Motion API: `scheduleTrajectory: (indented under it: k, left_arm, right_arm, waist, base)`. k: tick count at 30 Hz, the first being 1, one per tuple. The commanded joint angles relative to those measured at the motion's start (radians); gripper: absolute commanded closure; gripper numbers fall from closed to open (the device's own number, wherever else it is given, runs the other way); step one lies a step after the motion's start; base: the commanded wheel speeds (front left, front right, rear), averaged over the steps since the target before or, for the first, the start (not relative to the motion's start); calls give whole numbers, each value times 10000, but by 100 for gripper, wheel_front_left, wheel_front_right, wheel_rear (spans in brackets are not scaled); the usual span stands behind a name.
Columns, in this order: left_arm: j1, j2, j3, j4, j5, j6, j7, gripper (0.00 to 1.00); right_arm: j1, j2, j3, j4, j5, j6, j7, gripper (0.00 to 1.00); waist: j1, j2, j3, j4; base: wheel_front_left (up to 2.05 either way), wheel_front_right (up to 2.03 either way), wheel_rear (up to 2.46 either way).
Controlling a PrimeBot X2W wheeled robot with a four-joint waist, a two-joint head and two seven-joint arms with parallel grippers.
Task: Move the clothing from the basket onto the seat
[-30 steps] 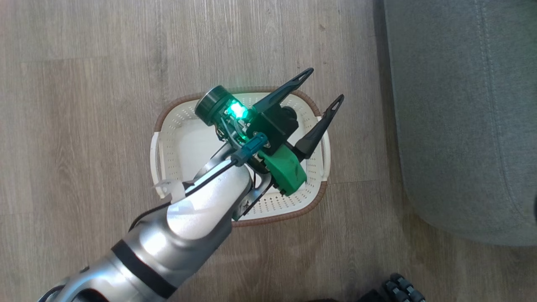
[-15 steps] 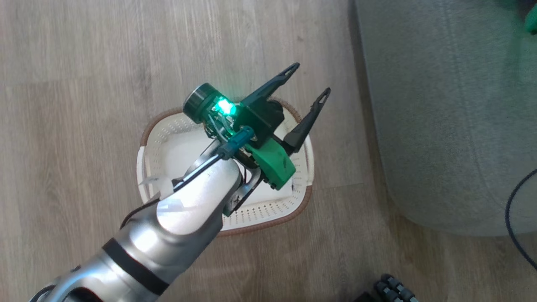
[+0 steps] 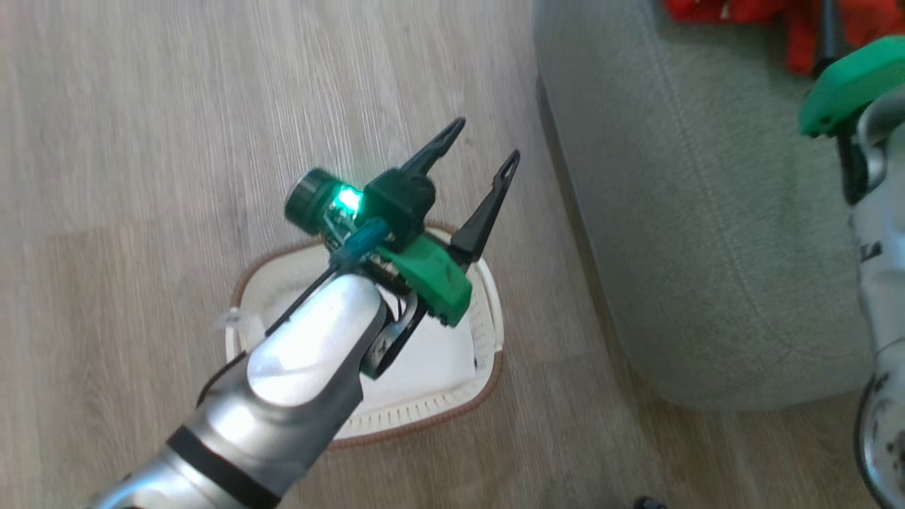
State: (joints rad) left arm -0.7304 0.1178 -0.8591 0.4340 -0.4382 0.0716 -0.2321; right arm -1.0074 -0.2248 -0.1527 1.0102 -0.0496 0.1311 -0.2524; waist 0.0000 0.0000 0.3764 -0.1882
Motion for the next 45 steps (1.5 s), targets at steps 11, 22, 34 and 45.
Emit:
scheduleTrajectory:
  k: [11,22,34,45]
  left_arm:
    - [1304,342,1252,-330,-725,618,-277,0]
    - [2747,759,2269,-1118,-762,1362,-294,0]
    - [4899,1374,3277,-1827,-778,2092,-295,0]
    - [6978,1673,4765,-3141,-541,2515,-296,0]
  right_arm:
    - [1609,-208,2059,-1740,1582,-4,-93,0]
    - [3384,354,2543,-3276,1850,-4,-93,0]
    - [5662,1587,2245,-5092,1423,-4,-93,0]
    - [7637,1742,2404,-6732,2299,-4,-93,0]
  waist:
    - [0,0,-1928,438]
    - [0,0,-2976,1027]
    - [0,0,-3822,1568]
    - [0,0,-4079,1737]
  base:
    - [0,0,0]
    - [0,0,0]
    - [0,0,0]
    - [0,0,0]
